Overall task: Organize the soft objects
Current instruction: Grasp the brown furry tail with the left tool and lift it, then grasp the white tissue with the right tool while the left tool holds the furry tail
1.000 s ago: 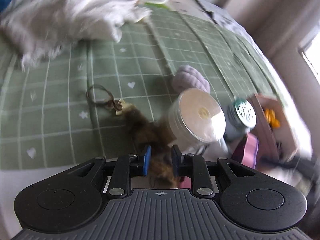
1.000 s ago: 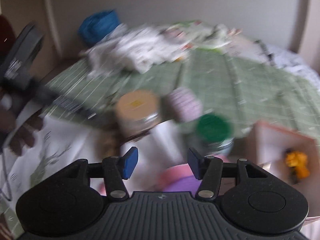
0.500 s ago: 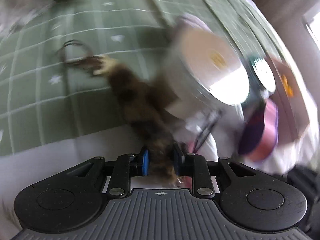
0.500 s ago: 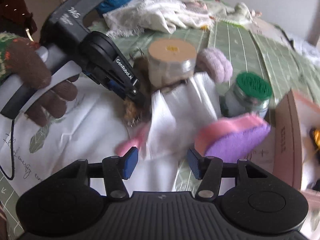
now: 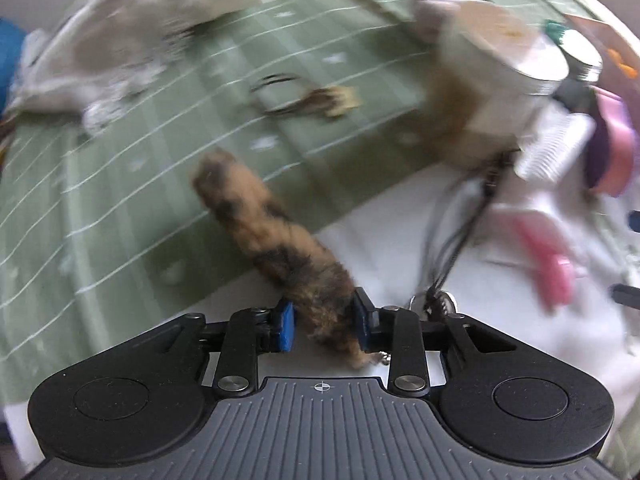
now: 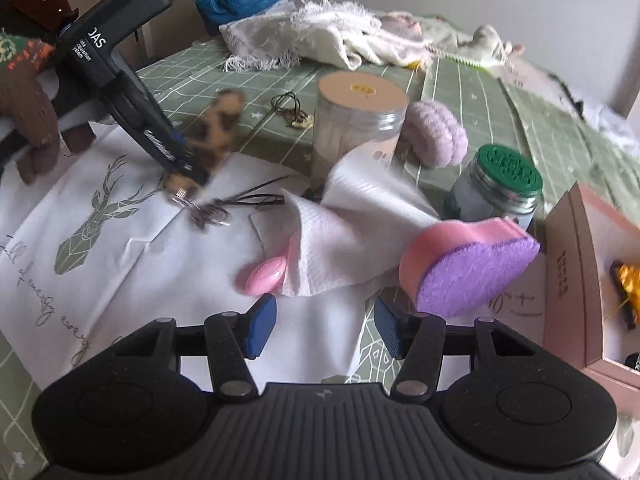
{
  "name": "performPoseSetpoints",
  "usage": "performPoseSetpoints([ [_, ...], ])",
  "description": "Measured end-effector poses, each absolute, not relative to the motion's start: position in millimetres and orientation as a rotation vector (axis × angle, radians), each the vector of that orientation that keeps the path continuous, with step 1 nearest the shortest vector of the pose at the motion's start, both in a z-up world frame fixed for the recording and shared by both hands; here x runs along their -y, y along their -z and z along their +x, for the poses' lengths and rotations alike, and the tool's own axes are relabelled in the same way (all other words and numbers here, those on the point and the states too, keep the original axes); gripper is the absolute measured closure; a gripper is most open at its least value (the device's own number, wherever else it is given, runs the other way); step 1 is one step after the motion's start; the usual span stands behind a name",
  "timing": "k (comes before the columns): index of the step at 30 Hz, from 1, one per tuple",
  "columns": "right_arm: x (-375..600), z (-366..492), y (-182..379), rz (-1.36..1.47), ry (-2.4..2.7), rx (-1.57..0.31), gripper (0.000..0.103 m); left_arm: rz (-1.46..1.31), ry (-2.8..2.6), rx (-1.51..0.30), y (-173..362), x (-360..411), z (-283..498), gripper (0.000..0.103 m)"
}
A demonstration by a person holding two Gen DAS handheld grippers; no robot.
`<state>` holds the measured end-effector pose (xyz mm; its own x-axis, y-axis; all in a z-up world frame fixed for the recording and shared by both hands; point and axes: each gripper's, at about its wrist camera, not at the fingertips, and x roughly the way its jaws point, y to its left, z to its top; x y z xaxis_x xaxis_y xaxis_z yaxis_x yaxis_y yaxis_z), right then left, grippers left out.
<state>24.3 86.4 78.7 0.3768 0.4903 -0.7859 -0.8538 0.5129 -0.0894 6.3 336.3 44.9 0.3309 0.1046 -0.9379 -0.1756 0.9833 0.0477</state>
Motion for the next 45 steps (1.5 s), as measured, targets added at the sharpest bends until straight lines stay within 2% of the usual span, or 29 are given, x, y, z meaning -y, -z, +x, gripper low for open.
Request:
performPoseSetpoints([
  [7, -106.8, 21.3, -80.6, -0.512, -0.955, -0.790, 0.052, -0.162, -0.265, -1.183, -45.0, -363.1, -13.4, 0.067],
  [9, -116.8, 15.5, -78.9, -0.532, -0.977, -0.787, 0.069, -0.226, -0.262, -1.159, -47.7, -365.6, -24.2, 0.068],
  [15, -135.9, 7.8, -73.2, -0.568, -1.004, -0.806, 0.069, -0.526, -0.218, -1.091, -42.1, -377.7, -31.7, 0.069],
  [23, -143.5, -20.8, -65.0, -0.665, -1.080, -0.769, 0.067, -0.151, 0.152, -1.096, -56.3, -291.2, -4.7, 0.068],
  [25, -142.3, -28.1, -61.0, -0.704, -1.091, -0.752, 0.066, -0.091, 0.162, -1.145, -48.1, -274.6, -6.8, 0.068],
  [30, -135.5, -44.5, -53.5, -0.783, -1.118, -0.703, 0.066, 0.118, 0.096, -1.103, -49.2, -255.6, -12.2, 0.067],
  [35, -131.1, -52.9, -52.7, -0.813, -1.127, -0.656, 0.063, 0.026, 0.040, -1.108, -47.6, -265.9, 0.6, 0.069],
  [40, -127.7, -36.0, -66.4, -0.726, -1.011, -0.563, 0.063, 0.009, 0.022, -1.105, -47.0, -264.8, 3.2, 0.072],
  [45, -137.2, 6.4, -57.3, -0.669, -0.913, -0.682, 0.062, -0.048, 0.055, -1.113, -46.2, -273.5, -12.2, 0.074],
])
